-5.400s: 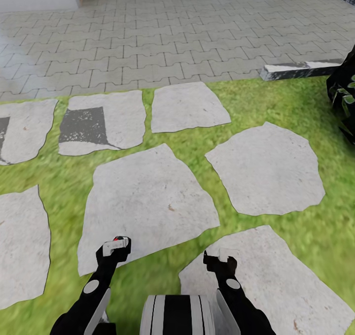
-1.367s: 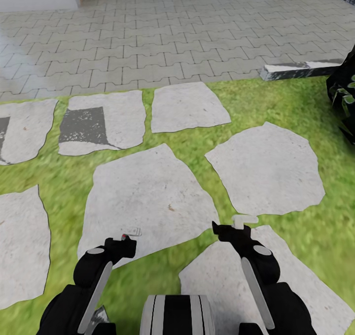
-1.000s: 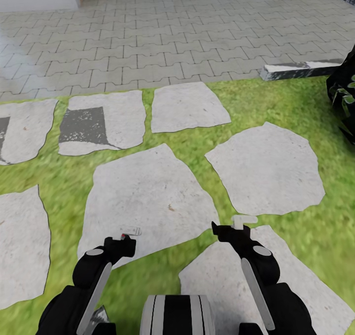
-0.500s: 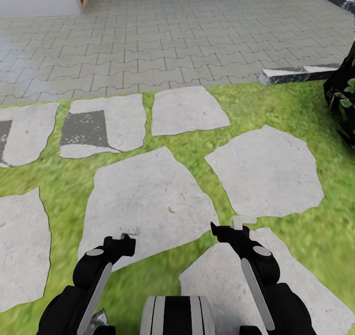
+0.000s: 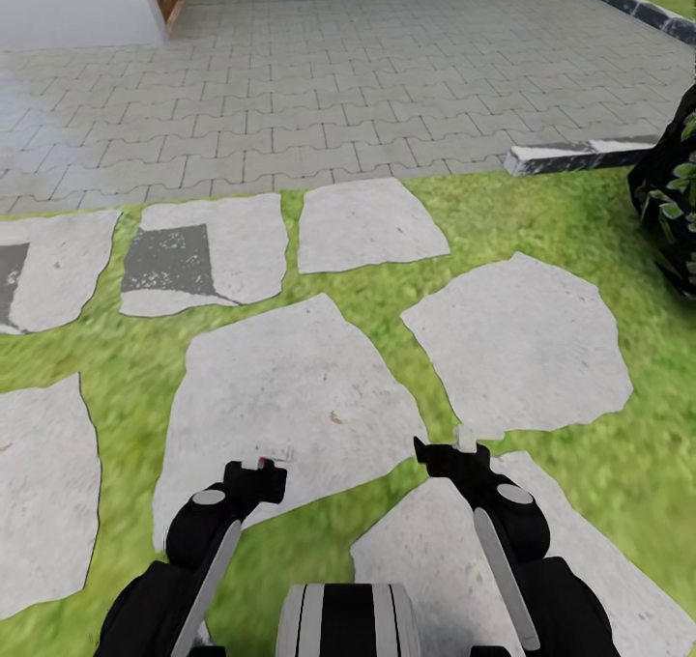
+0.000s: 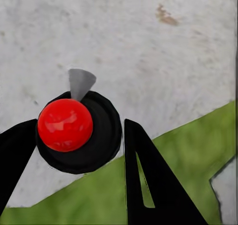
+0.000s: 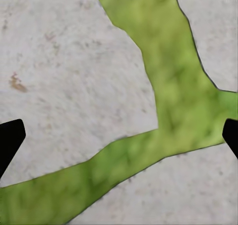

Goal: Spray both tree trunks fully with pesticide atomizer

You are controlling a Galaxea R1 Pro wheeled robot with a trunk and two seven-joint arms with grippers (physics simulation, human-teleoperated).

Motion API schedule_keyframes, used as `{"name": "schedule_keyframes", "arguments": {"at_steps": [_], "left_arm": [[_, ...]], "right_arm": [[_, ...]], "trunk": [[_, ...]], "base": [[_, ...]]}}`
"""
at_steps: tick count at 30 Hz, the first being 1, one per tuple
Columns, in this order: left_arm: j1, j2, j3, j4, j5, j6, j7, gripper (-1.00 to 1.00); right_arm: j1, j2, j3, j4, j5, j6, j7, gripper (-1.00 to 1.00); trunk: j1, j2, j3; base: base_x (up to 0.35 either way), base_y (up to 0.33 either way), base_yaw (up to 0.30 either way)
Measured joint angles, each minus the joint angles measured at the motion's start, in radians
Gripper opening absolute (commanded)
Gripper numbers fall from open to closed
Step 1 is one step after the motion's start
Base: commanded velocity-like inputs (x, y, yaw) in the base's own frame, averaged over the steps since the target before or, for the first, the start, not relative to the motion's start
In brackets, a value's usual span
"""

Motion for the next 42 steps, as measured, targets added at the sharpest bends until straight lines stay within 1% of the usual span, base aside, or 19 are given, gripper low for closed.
{"name": "schedule_keyframes", "arguments": {"at_steps": [4,6,9,12,21,42], "left_arm": [[-0.002,-0.016,-0.017,0.000,-0.001,0.000,0.033,-1.00],[-0.003,-0.022,-0.045,0.000,0.002,-0.001,0.051,-1.00],[-0.003,-0.024,-0.068,0.000,0.001,-0.002,0.060,-1.00],[-0.003,-0.025,-0.077,0.000,-0.001,-0.014,0.063,-1.00],[-0.001,-0.025,-0.083,0.000,-0.002,-0.029,0.065,-1.00],[-0.001,-0.027,-0.082,0.000,-0.002,-0.030,0.066,-1.00]], "right_arm": [[0.000,0.000,0.002,0.000,0.000,-0.001,0.000,1.00],[0.000,0.000,0.002,0.000,-0.001,-0.001,0.000,1.00],[0.000,0.000,0.001,0.000,0.000,-0.001,0.000,1.00],[0.000,0.000,0.000,-0.001,0.000,-0.002,0.000,1.00],[0.000,0.000,0.000,-0.001,0.000,-0.006,0.000,1.00],[0.000,0.000,0.002,0.000,-0.001,-0.010,0.001,1.00]], "trunk": [[0.000,0.000,0.006],[0.000,0.000,0.010],[0.000,0.000,0.015],[0.000,0.000,0.019],[0.000,0.000,0.034],[0.000,0.000,0.068]], "base": [[0.000,0.000,0.000],[0.000,0.000,0.000],[0.000,0.000,0.000],[0.000,0.000,0.000],[0.000,0.000,0.000],[0.000,0.000,0.000]]}}
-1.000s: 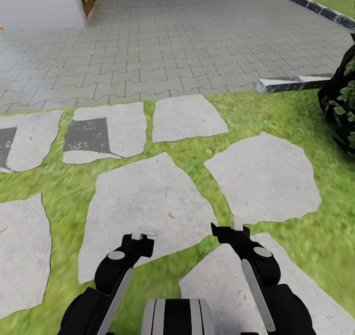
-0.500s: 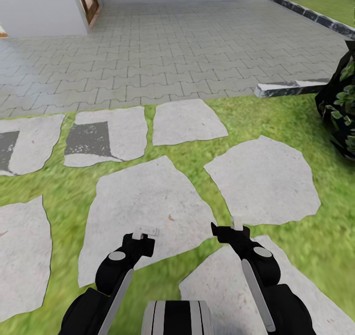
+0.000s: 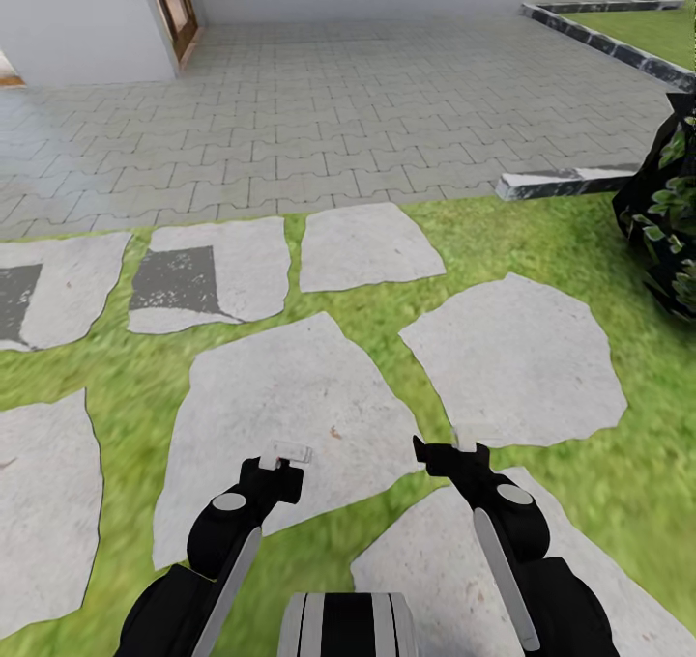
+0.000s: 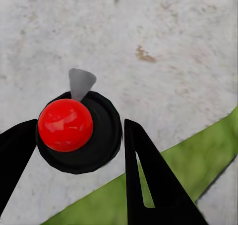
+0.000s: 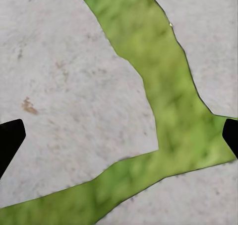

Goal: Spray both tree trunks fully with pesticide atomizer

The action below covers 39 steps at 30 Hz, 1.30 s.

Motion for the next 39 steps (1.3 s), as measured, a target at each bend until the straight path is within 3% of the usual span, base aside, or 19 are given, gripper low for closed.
{"name": "schedule_keyframes", "arguments": {"at_steps": [32,39], "left_arm": [[0.004,-0.001,0.001,0.000,0.002,-0.001,0.001,-1.00],[0.001,-0.014,0.001,0.000,0.003,-0.001,0.000,-1.00]], "right_arm": [[0.000,0.000,-0.001,-0.001,0.000,-0.003,0.000,1.00],[0.000,0.000,0.000,-0.001,0.000,-0.003,0.000,1.00]], "trunk": [[0.000,0.000,0.052],[0.000,0.000,0.063]], "base": [[0.000,0.000,0.000],[0.000,0.000,0.000]]}}
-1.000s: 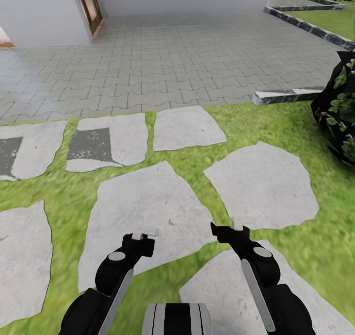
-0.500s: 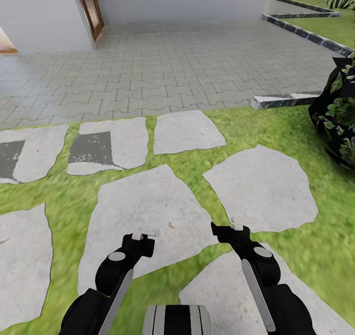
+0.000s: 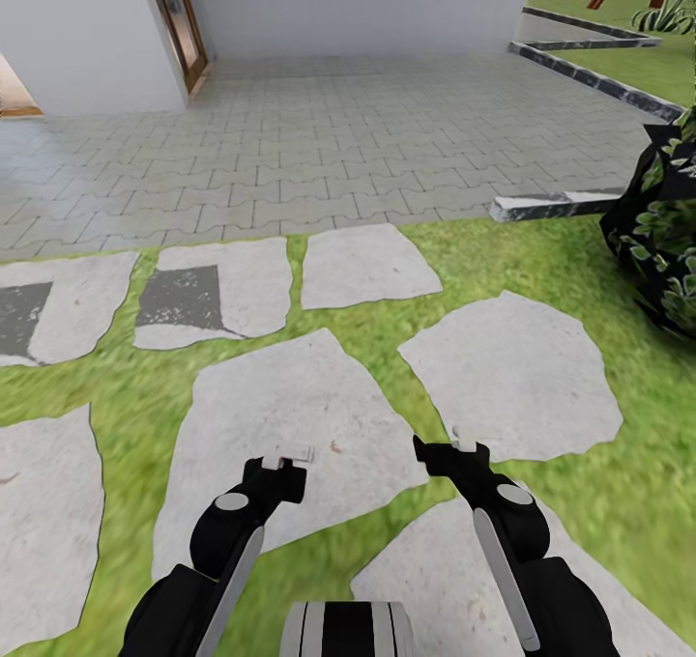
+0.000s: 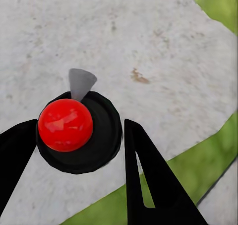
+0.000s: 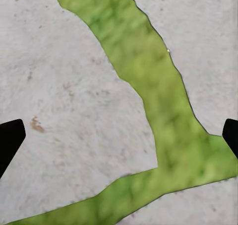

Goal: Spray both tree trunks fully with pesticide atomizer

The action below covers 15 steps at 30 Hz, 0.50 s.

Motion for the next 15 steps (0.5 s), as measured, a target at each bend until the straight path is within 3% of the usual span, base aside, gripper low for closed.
{"name": "schedule_keyframes", "arguments": {"at_steps": [15], "left_arm": [[0.001,-0.004,-0.001,0.000,0.000,0.000,0.000,-1.00]], "right_arm": [[0.000,0.000,0.002,0.000,0.000,0.000,-0.001,1.00]], "trunk": [[0.000,0.000,0.024]], "base": [[0.000,0.000,0.020]]}}
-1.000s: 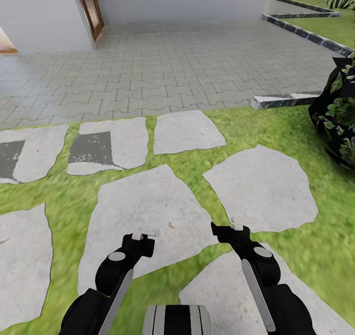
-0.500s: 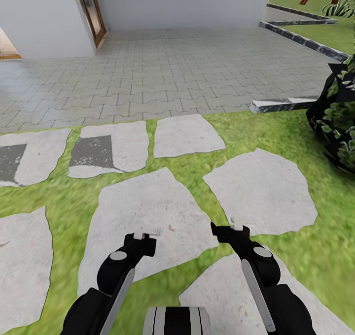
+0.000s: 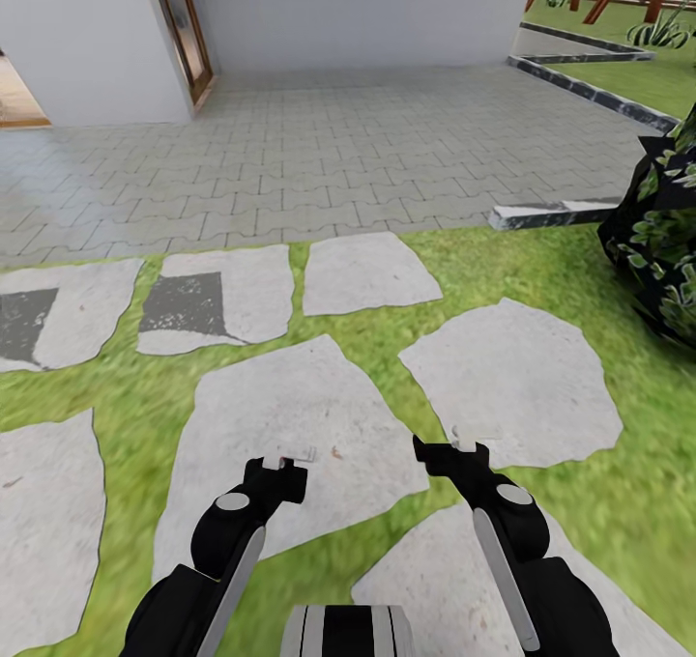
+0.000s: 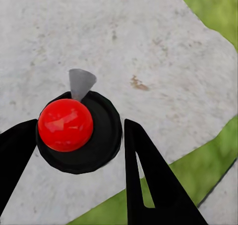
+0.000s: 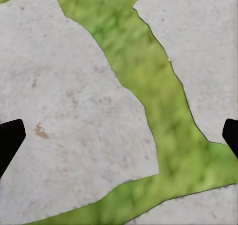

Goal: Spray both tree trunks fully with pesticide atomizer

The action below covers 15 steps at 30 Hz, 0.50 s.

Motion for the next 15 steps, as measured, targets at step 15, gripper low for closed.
{"name": "schedule_keyframes", "arguments": {"at_steps": [15], "left_arm": [[0.003,0.004,-0.001,0.000,0.000,0.001,0.000,-1.00]], "right_arm": [[0.000,-0.010,-0.010,0.000,0.004,0.001,-0.001,1.00]], "trunk": [[0.000,0.000,0.024]], "base": [[0.000,0.000,0.068]]}}
